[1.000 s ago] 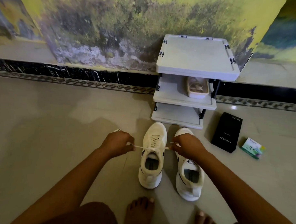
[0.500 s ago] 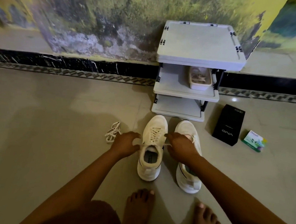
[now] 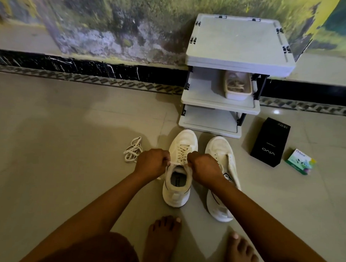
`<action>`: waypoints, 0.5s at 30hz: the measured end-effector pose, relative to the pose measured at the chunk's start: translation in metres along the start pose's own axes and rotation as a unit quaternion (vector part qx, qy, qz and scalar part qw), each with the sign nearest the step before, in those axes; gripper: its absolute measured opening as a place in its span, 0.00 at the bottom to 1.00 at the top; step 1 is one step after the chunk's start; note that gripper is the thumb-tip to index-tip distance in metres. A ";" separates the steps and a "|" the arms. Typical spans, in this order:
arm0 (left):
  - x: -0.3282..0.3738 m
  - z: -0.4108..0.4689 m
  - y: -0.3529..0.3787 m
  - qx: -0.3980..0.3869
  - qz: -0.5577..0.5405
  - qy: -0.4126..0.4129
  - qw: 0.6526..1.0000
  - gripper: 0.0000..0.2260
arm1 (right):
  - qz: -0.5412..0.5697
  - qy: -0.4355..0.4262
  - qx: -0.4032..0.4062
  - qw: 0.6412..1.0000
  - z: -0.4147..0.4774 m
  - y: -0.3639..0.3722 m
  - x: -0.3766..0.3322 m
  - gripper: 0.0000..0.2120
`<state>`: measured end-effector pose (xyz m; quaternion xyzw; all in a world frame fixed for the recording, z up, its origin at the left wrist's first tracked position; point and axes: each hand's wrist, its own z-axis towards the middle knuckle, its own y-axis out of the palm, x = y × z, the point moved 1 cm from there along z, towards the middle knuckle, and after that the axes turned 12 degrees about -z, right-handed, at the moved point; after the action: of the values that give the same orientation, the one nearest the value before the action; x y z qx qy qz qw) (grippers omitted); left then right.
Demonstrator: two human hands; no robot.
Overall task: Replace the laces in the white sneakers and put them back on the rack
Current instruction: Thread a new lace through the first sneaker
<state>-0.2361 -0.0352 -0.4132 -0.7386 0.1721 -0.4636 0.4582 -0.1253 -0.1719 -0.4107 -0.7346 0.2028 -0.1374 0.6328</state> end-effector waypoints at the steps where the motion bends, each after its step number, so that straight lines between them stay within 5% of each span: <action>1: -0.002 -0.001 0.000 -0.003 0.030 0.007 1.000 0.05 | -0.031 -0.019 -0.001 0.999 -0.002 -0.002 0.001 0.11; 6: -0.003 -0.007 0.005 -0.032 0.092 0.001 0.995 0.07 | -0.081 -0.037 -0.023 0.996 -0.006 -0.002 0.004 0.15; 15: -0.001 0.002 -0.001 -0.113 -0.013 -0.082 0.990 0.08 | 0.144 0.084 -0.094 0.982 -0.001 0.003 0.013 0.11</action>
<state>-0.2350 -0.0334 -0.4132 -0.8236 0.1756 -0.3846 0.3782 -0.1141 -0.1792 -0.4141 -0.7398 0.3706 -0.0864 0.5549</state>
